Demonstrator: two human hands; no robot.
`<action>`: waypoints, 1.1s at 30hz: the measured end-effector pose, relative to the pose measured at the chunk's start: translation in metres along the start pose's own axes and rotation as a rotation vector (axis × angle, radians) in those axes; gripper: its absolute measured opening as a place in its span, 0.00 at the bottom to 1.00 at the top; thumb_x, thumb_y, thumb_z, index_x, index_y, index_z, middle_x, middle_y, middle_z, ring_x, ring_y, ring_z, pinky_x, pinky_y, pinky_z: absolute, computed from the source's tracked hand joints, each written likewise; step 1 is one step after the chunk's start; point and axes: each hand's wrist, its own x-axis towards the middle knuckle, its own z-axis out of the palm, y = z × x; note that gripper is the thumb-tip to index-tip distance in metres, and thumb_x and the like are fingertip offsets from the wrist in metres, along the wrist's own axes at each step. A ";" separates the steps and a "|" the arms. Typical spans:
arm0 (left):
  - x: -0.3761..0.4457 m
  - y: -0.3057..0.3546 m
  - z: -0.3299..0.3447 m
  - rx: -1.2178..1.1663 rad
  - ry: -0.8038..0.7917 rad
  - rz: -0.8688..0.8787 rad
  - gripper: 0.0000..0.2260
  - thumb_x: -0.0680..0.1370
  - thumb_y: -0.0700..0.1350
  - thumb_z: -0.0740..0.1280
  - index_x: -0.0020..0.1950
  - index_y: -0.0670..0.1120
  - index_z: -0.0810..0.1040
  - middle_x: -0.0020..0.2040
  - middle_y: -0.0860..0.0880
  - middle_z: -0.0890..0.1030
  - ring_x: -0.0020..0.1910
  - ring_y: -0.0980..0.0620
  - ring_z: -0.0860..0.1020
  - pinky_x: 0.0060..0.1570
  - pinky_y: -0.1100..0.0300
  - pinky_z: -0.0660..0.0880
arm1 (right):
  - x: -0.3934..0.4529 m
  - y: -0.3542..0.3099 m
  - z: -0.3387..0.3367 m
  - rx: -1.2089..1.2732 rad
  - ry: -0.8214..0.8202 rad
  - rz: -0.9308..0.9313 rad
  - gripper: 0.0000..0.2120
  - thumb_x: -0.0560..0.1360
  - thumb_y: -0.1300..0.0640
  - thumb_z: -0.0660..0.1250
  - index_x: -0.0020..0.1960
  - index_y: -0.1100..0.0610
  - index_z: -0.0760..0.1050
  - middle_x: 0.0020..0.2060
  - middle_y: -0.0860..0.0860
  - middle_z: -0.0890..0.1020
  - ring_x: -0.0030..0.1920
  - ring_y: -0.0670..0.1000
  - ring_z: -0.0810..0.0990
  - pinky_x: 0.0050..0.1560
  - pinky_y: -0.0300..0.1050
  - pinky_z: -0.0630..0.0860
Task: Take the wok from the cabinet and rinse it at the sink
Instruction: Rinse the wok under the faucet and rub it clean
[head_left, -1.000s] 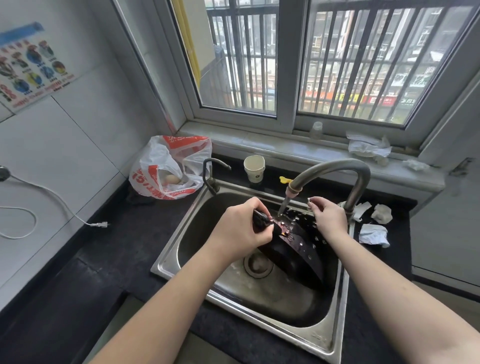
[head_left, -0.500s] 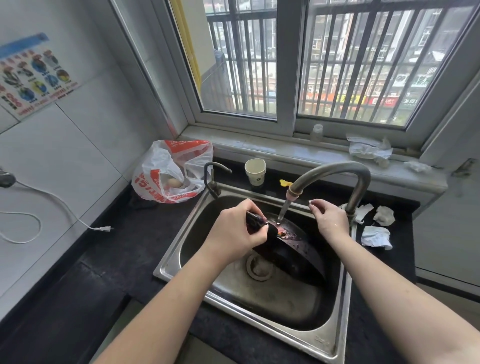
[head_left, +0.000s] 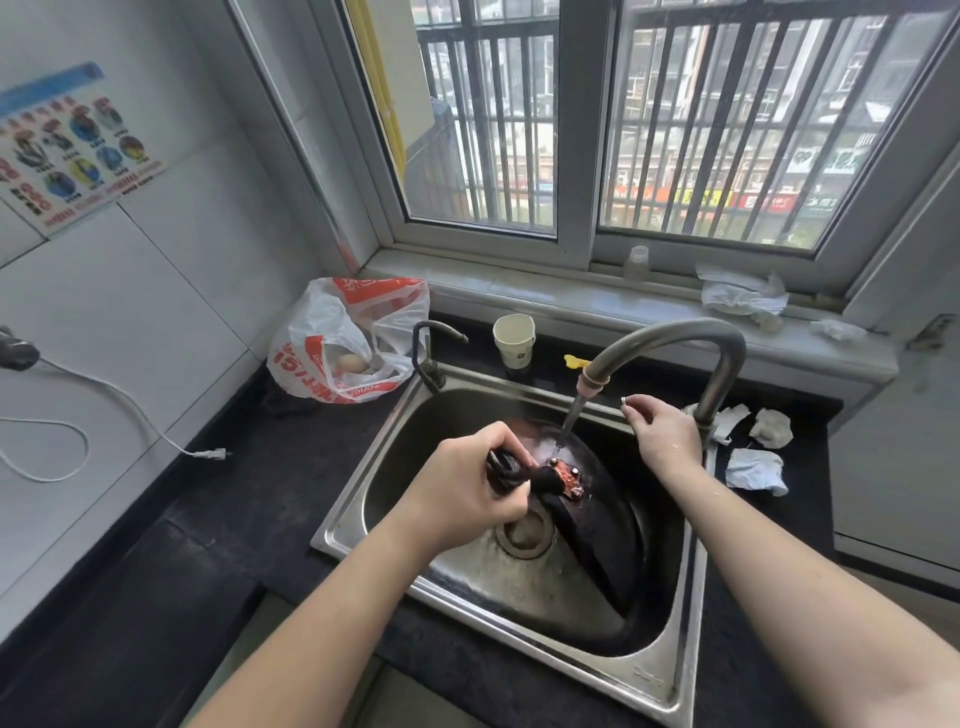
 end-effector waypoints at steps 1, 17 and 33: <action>-0.001 0.000 0.000 -0.002 -0.006 0.004 0.08 0.69 0.41 0.73 0.46 0.49 0.78 0.42 0.53 0.84 0.41 0.59 0.81 0.44 0.68 0.76 | 0.000 0.000 0.000 -0.002 0.002 0.001 0.12 0.78 0.48 0.66 0.57 0.50 0.81 0.53 0.49 0.84 0.55 0.51 0.80 0.53 0.42 0.72; -0.006 -0.008 -0.007 0.003 0.003 -0.027 0.08 0.70 0.43 0.73 0.46 0.52 0.77 0.44 0.53 0.84 0.43 0.58 0.81 0.46 0.60 0.78 | -0.003 -0.003 -0.002 0.005 -0.006 0.015 0.12 0.78 0.49 0.65 0.58 0.50 0.81 0.52 0.49 0.84 0.55 0.51 0.80 0.53 0.41 0.71; -0.014 -0.002 -0.032 0.171 -0.036 -0.211 0.06 0.69 0.48 0.74 0.44 0.53 0.80 0.39 0.53 0.81 0.38 0.57 0.79 0.38 0.64 0.75 | -0.002 -0.005 -0.001 -0.001 -0.001 0.033 0.11 0.77 0.48 0.66 0.56 0.50 0.82 0.50 0.51 0.85 0.52 0.52 0.80 0.48 0.41 0.70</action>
